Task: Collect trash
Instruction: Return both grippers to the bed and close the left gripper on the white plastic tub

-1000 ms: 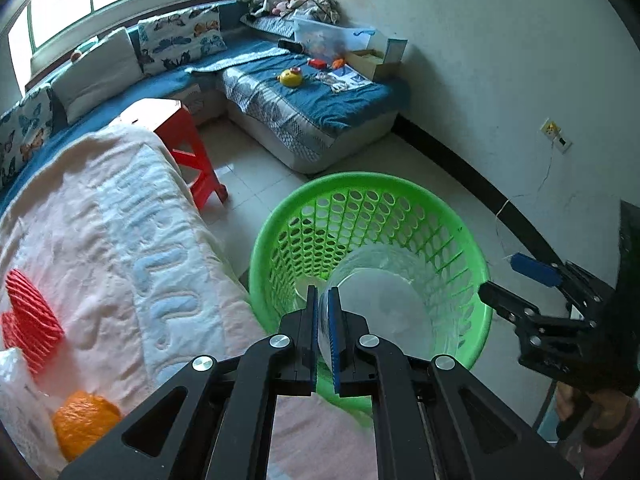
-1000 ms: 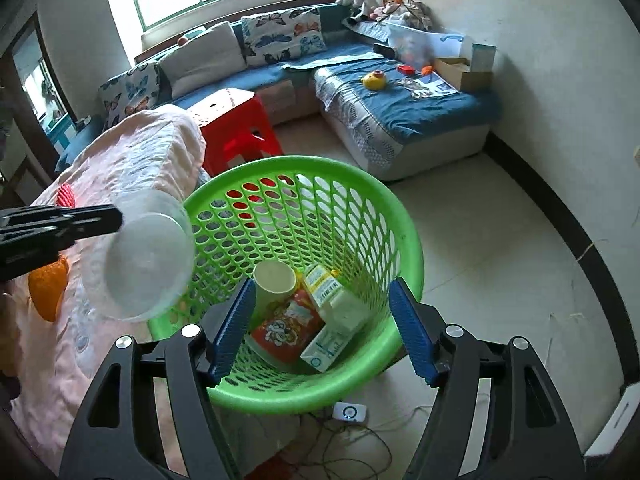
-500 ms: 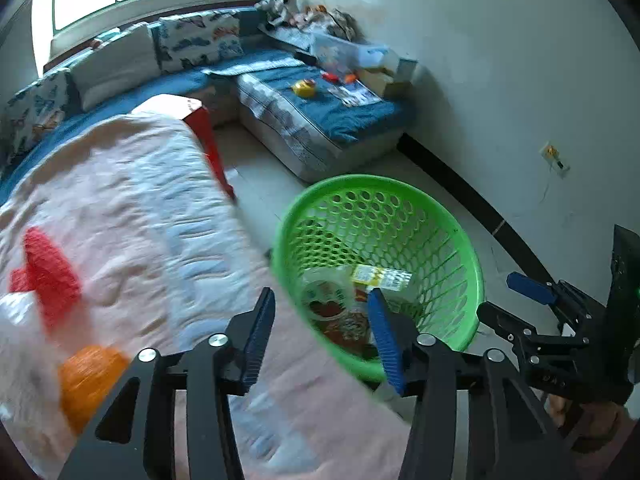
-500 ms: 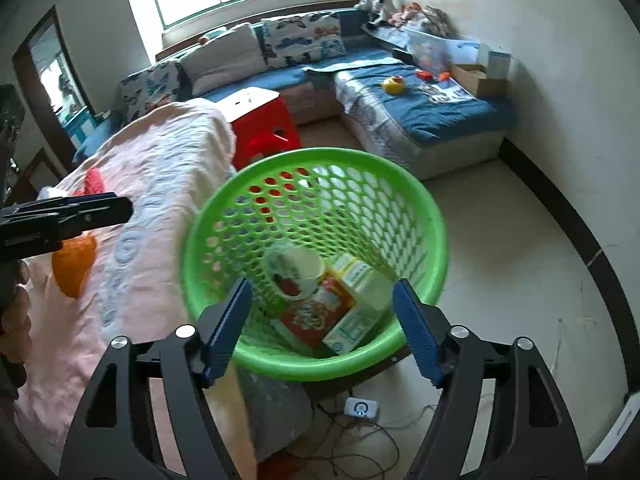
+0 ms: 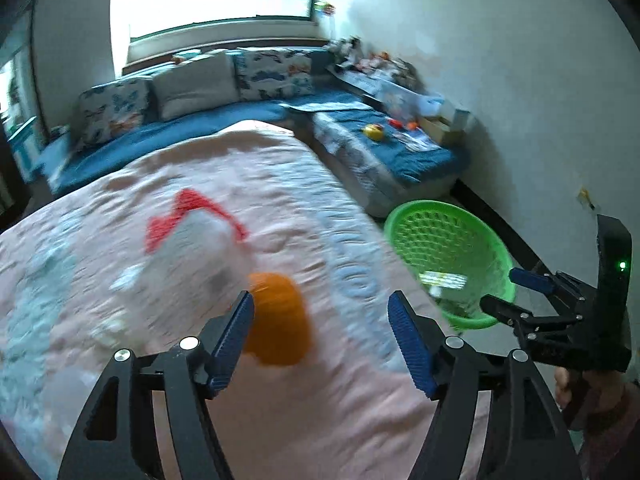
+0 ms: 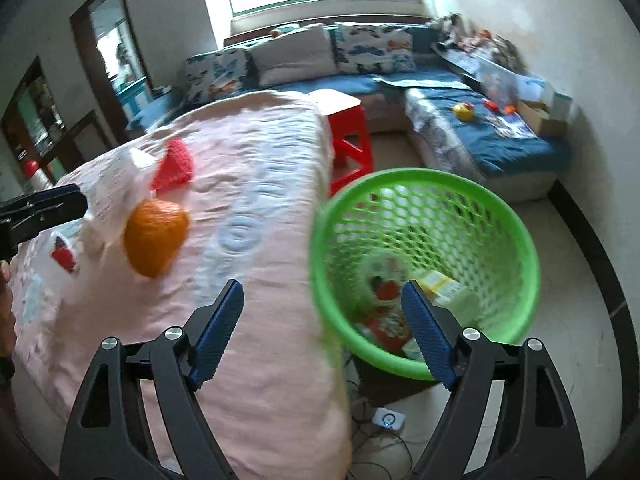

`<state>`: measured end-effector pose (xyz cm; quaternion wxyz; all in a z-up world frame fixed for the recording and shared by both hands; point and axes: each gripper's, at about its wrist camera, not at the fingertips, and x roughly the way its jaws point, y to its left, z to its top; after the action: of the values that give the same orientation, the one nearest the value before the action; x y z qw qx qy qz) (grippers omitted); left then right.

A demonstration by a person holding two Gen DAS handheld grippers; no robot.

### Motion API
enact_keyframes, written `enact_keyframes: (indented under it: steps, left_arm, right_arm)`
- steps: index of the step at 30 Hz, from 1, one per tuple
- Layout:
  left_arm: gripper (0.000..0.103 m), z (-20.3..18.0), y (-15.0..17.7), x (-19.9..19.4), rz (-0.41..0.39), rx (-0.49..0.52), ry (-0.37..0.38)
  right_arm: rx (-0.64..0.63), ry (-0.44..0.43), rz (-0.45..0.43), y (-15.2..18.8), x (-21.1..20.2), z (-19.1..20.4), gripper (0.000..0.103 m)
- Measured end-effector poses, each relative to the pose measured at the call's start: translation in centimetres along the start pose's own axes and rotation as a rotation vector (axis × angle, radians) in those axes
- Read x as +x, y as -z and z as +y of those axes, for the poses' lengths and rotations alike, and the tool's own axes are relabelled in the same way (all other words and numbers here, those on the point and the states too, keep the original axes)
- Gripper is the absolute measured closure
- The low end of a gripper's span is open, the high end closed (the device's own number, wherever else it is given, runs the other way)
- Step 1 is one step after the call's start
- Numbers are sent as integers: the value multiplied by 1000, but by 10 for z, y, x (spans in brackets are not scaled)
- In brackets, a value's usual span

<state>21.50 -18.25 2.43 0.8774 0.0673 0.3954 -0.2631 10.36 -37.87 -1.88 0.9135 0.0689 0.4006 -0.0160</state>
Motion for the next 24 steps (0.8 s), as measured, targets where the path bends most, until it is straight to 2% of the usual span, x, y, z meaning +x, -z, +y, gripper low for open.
enact_keyframes:
  steps: [8,10,13,17,24]
  left_arm:
    - [24,65,37,-54,-76,-97,-154]
    - [19,81,49,-63,-81,-121,-196]
    - [17,105,66,-69,-70,-163,-232]
    - [16,133,87,-66,-35,-230,-245]
    - [14,153,107,-43,19,-304,-206]
  right_arm:
    - [-82,-67,-9,-12,6,58,20]
    - [-100,-83,-7,-15,8,70,20]
    - [-127,-107,-3,-20,14,87,20]
    - [-159,-134,2,-25,20,109,20]
    - [-197,-160,19,-28,33,138,20]
